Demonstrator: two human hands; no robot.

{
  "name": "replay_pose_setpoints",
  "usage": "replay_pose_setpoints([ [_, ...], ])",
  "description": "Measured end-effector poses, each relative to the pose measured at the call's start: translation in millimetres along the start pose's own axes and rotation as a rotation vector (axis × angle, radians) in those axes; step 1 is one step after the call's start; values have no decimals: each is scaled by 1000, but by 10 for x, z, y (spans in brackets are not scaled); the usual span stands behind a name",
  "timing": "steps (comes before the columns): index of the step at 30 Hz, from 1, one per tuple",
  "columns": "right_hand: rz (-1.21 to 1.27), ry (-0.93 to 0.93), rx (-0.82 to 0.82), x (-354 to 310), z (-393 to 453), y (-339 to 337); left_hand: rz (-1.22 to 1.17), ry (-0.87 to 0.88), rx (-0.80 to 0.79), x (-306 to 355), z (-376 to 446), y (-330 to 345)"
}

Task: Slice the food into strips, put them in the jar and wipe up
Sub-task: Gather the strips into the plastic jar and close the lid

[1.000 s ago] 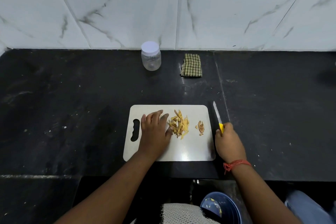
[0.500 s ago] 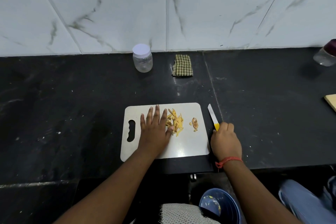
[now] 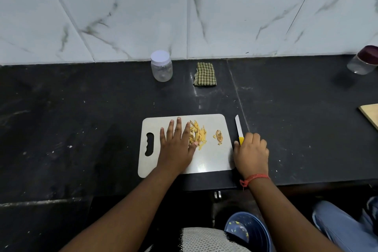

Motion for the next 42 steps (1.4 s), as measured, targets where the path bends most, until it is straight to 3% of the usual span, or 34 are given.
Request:
replay_pose_setpoints([
  [3, 66, -121, 30, -200, -2, -56, 0, -5, 6, -10, 7, -3],
  [17, 47, -484, -223, -1062, 384, 151, 77, -155, 85, -472, 191, -165],
  [25, 92, -554, -264, -1728, 847, 175, 66, -256, 98, -921, 503, -375],
  [42, 163, -529, -185, -3484, 2319, 118, -162, -249, 138, -1791, 1960, -636],
])
Point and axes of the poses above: each hand's wrist, its own z-axis towards the middle knuckle, its own y-axis out of the palm, x = y × z, the point moved 5 cm from there along z, towards the middle knuckle, and after that the axes turned 5 degrees about y, right-handed, at the moved point
